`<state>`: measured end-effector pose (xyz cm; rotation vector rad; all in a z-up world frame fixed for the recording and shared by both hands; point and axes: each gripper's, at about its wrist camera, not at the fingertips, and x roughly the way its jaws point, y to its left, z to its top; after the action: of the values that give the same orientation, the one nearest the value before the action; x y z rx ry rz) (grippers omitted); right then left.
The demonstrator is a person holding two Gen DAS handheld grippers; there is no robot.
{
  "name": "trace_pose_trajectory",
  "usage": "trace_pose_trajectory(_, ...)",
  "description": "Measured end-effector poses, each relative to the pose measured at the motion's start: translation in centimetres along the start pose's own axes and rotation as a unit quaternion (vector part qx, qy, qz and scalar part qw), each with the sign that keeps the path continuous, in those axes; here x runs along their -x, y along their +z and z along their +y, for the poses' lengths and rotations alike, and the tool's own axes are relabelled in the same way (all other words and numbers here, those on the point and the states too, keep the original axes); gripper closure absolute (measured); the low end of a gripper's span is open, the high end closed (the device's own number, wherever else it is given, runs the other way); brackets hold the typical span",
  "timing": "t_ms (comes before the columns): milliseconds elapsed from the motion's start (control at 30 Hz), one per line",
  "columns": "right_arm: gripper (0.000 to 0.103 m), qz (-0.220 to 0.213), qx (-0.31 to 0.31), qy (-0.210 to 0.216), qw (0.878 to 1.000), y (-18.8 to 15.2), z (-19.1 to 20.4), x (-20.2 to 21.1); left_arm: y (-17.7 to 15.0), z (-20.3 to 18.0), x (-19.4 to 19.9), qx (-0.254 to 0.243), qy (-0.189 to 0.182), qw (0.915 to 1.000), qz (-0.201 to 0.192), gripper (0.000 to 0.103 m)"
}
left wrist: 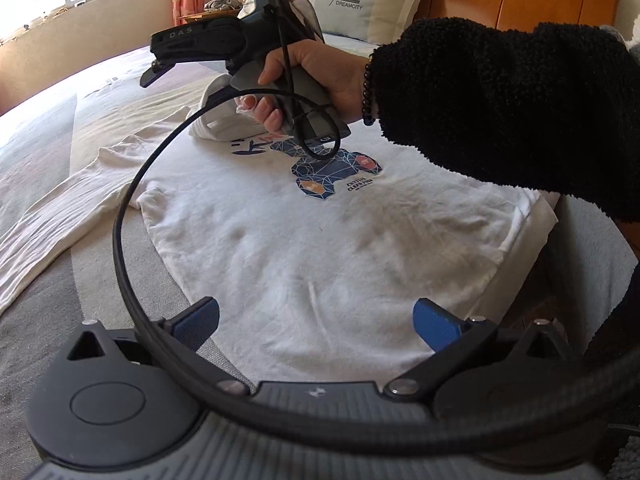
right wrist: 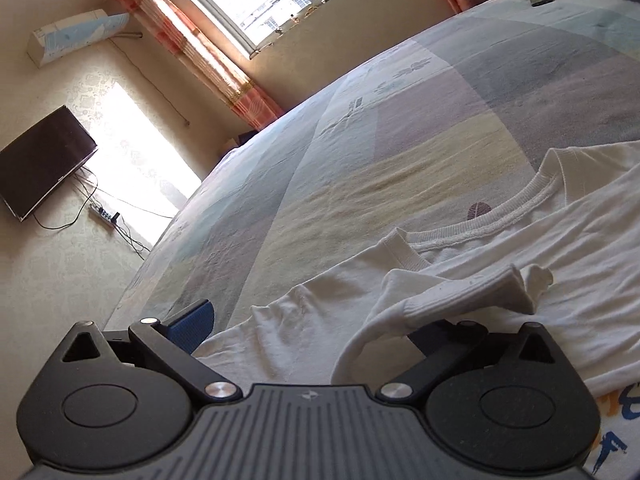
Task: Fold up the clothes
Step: 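Lay the sleeve onto the shirt body and open the right tool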
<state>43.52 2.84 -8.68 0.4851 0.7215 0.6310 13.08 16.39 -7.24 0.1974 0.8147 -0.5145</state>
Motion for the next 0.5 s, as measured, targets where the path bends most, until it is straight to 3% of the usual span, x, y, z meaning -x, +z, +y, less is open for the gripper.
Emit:
trace_pose_trajectory(200,0.000,0.080,0.091,0.058,0.991,-1.1,4.2,-2.3,-0.1,-0.3,0.0,-0.001,-0.002,1.0000,0.001,0.001)
trace_pose_trajectory(367,0.000,0.122,0.150,0.036,0.981,-2.0,4.9,-2.1,-0.1,-0.4,-0.1,-0.003,-0.004,1.0000,0.000,0.001)
trace_pose_trajectory(500,0.000,0.113,0.147,0.018,0.982,-1.6,3.4,-0.7,-0.1,-0.6,-0.3,-0.004,-0.006,1.0000,0.000,0.001)
